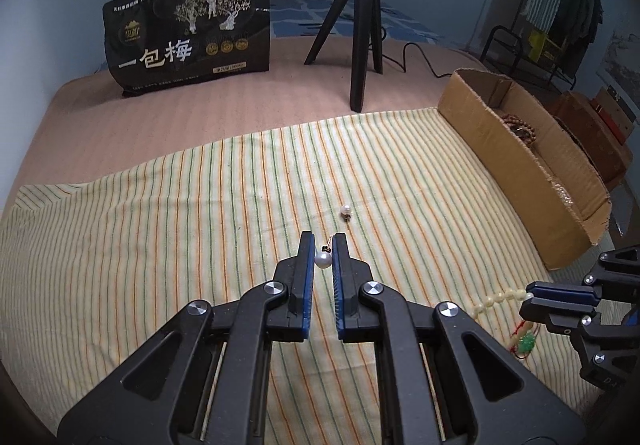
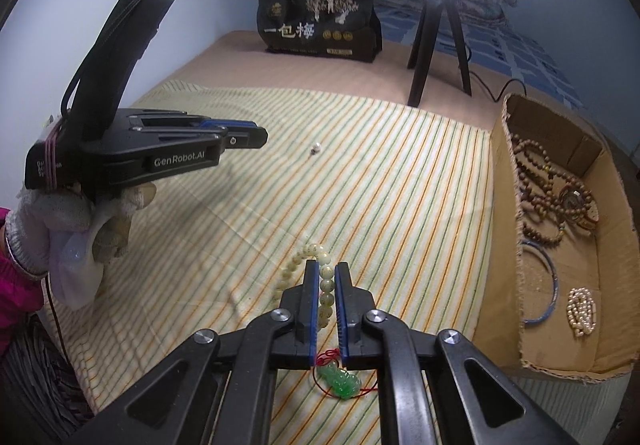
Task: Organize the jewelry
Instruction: 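Lift and carry the bracelet over the box with the right tool while the left tool carries the earring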
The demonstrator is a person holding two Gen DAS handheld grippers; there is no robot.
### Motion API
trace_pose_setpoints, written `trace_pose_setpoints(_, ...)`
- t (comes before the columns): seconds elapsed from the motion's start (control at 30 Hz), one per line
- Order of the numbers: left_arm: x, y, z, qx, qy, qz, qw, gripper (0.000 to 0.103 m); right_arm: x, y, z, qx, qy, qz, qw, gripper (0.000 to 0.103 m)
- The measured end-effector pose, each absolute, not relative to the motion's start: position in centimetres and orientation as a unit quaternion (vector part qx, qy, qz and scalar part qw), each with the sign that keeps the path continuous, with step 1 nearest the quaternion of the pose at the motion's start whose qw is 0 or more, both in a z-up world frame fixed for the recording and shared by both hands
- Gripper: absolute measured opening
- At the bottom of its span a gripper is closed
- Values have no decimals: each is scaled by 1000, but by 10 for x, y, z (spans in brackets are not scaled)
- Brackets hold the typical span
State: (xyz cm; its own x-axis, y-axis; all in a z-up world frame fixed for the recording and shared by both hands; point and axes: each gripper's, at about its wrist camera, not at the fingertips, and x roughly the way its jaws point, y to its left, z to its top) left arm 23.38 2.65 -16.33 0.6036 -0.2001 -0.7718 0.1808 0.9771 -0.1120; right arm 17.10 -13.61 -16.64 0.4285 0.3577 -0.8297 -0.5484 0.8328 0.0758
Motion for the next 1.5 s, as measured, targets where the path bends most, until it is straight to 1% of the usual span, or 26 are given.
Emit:
trace_pose_setpoints(0.47, 207, 4, -118, -8, 395, -131, 909, 7, 159, -158, -120, -95, 413, 263, 867, 5)
trace_pose_setpoints(0.83, 190, -41, -89, 6, 372, -172, 912, 7, 160, -202, -88, -73, 385, 231, 890, 5)
trace_pose_setpoints(1.17, 192, -85, -80, 10, 366, -203, 908, 7, 173, -261, -73, -46, 374, 183, 908, 5)
trace_pose_setpoints(1.5, 198, -130, -85, 3, 372, -227, 900, 7, 193, -302, -69, -36, 373, 144, 916, 5)
